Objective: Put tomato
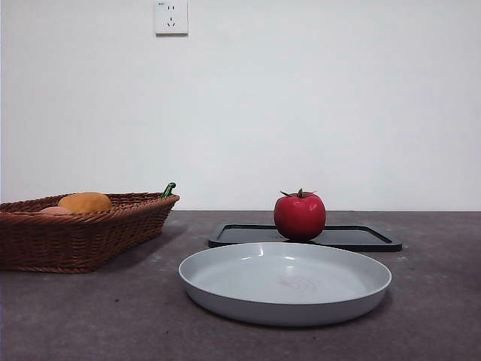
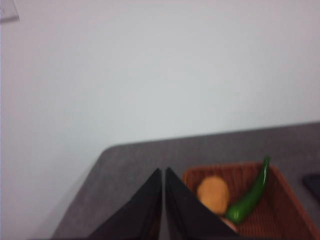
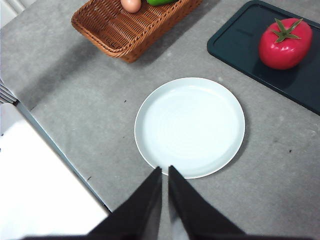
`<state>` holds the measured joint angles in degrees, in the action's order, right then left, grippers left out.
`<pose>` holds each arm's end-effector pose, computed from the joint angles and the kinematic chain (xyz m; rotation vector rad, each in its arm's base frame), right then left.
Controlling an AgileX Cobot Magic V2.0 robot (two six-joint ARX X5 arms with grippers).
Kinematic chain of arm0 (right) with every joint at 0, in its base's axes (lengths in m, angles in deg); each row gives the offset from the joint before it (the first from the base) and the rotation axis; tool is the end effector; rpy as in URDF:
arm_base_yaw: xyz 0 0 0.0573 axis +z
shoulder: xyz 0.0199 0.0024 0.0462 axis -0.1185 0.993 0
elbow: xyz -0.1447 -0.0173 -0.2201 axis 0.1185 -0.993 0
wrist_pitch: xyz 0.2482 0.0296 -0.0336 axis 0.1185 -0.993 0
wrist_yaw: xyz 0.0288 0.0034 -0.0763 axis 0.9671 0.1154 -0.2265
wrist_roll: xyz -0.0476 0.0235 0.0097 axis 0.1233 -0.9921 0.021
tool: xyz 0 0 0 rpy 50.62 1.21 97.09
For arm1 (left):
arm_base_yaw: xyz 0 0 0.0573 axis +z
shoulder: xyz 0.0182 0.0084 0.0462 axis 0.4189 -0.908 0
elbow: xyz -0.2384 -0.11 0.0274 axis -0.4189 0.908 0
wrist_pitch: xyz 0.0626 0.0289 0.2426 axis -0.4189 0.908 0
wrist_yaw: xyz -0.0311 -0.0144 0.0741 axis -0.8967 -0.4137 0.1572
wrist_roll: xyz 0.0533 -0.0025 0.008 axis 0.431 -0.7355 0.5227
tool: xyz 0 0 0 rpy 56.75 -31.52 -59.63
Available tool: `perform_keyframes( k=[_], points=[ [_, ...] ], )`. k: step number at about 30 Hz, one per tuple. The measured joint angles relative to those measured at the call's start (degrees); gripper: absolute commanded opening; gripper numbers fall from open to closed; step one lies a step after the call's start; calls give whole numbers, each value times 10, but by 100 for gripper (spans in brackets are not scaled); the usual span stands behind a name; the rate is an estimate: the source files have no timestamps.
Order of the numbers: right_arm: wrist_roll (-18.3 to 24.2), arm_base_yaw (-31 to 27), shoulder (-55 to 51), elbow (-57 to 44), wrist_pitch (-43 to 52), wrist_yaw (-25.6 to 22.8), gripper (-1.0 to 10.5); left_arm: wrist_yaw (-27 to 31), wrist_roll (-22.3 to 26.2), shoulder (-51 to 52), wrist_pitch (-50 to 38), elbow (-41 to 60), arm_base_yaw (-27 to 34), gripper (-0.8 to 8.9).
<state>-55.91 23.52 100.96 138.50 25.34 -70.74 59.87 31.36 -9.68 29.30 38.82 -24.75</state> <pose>0.1018 0.0699 0.3526 -0.0235 0.7420 0.7860 0.0898 0.0009 0.2891 0.1516 -0.0525 0.0364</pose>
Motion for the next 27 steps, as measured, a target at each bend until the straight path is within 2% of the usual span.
perform_keyframes(
  k=[12, 20, 27],
  points=[
    [0, 0, 0, 0, 0, 0, 13, 0, 0, 149, 12, 184, 0, 10],
    [0, 0, 0, 0, 0, 0, 13, 0, 0, 154, 45, 221, 1, 10],
    [0, 0, 0, 0, 0, 0, 13, 0, 0, 154, 25, 253, 1, 10]
  ],
)
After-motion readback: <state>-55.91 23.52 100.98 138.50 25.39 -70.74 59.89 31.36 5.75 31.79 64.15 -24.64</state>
